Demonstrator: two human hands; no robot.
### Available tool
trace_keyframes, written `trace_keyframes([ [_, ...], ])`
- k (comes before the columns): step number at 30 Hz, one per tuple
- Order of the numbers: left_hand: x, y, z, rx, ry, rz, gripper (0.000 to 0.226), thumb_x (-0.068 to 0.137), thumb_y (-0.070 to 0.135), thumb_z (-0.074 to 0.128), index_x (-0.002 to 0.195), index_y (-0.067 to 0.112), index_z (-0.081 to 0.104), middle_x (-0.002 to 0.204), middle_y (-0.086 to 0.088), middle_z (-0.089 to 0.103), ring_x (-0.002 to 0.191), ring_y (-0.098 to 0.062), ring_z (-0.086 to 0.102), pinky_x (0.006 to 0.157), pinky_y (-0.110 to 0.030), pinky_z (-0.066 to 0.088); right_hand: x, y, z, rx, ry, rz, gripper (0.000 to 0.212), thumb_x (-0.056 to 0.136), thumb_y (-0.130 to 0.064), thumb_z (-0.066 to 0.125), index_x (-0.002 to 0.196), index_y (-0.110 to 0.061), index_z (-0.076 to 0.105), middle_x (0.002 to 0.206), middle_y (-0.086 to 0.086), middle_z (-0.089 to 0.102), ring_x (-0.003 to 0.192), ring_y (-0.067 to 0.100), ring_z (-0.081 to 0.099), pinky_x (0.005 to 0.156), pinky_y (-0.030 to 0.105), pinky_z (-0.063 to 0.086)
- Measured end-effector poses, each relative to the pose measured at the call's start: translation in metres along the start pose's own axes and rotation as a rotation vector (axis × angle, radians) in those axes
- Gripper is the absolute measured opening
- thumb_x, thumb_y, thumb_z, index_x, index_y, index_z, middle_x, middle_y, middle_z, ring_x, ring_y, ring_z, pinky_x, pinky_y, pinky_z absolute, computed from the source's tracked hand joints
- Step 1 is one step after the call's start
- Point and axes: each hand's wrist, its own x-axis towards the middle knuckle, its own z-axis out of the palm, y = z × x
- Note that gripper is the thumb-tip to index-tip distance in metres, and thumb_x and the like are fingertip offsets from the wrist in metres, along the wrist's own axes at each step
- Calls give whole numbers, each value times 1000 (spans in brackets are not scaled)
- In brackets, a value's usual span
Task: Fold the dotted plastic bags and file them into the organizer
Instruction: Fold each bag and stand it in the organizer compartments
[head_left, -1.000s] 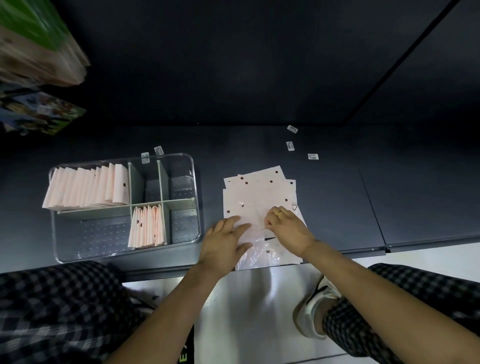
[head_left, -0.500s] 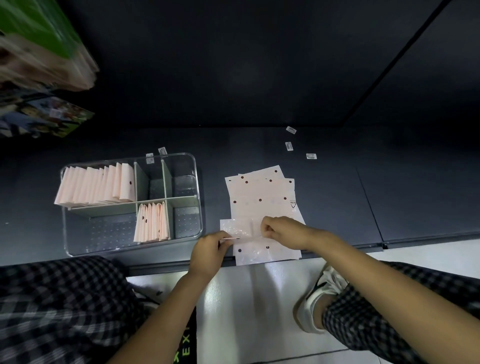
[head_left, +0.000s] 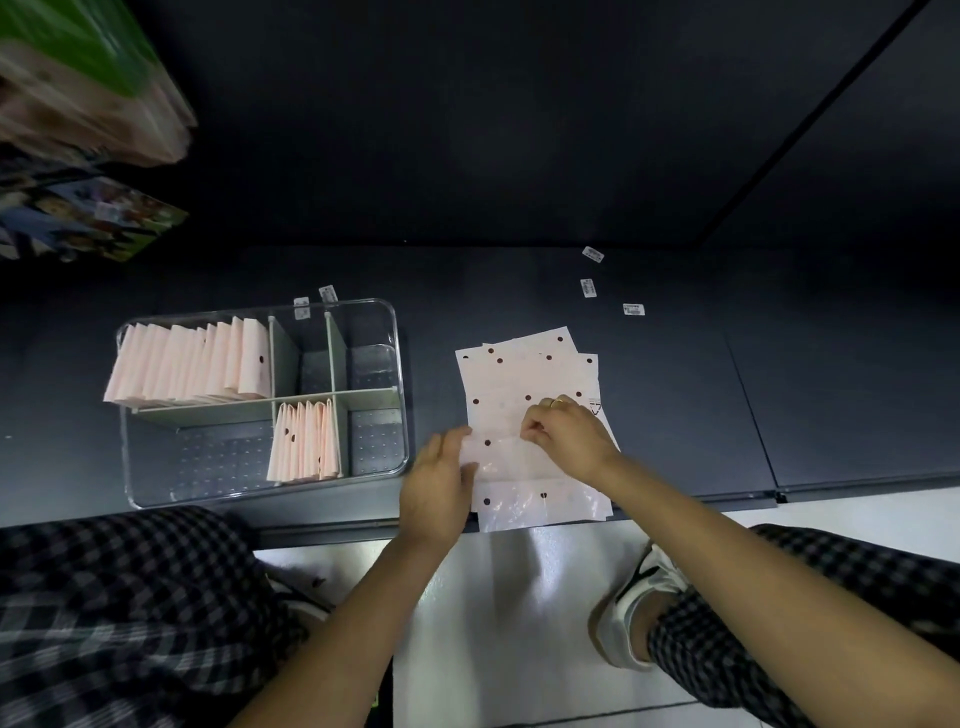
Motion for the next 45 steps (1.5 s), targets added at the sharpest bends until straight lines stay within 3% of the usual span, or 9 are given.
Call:
trace_keyframes([
  [8,-27,9,18,337,-75,528,53,58,29,87,107,14,72,119,-5,66,108,-21,64,88,-33,54,11,1,9,-20,-2,49,17,93,-14,49,97,-9,65,105,6,60,103,24,50,83,31,44],
  [12,-31,-4,29,479,-295,466,72,91,43,52,150,16,19,156,-3,2,145,-24,9,117,-44,3,11,2,13,-49,29,18,15,90,-18,58,103,-12,61,109,4,58,105,21,51,82,29,42],
  [14,-28,-11,34,490,-371,450,70,99,42,33,149,19,-9,148,3,-28,140,-21,-25,109,-40,-25,12,3,15,-52,26,10,18,89,-20,60,105,-12,61,110,4,58,106,21,51,83,29,42],
  [23,-26,-19,38,426,-359,481,71,98,43,33,149,20,-10,148,6,-30,134,-19,-34,106,-36,-29,28,-7,2,-238,-175,-47,15,91,-15,56,103,-11,62,113,8,61,105,26,54,85,31,39],
  [28,-28,-12,29,161,-168,469,51,97,27,46,145,15,34,157,-1,17,146,-23,10,119,-34,7,26,-12,-1,-254,-214,-29,17,88,-7,50,101,-12,61,111,9,57,105,28,51,76,28,34],
  [31,-32,-5,19,-42,68,324,24,91,18,56,113,13,64,116,-2,63,107,-21,57,86,-24,45,20,-8,-2,-63,-164,41,11,89,-8,51,95,-11,60,106,7,59,99,26,54,75,27,39],
  [37,-30,20,10,-941,-164,-597,17,95,8,51,81,11,59,79,-7,57,75,-19,52,75,-31,48,-3,-7,-6,433,-66,174,10,91,-9,57,83,-13,51,73,2,54,71,18,49,66,27,39],
  [42,-29,30,-11,-1336,-282,-662,9,96,11,51,95,10,60,90,-6,63,88,-15,59,92,-27,47,-22,-21,-15,749,-57,263,14,90,-6,60,81,-12,51,64,-5,51,62,6,47,61,15,38],
  [45,-25,38,-24,-1270,-151,-636,14,96,8,52,101,1,62,90,-13,68,80,-18,65,77,-25,53,-36,-31,-18,900,-41,299,18,89,-5,61,77,-16,52,65,-3,52,65,7,50,70,20,43],
])
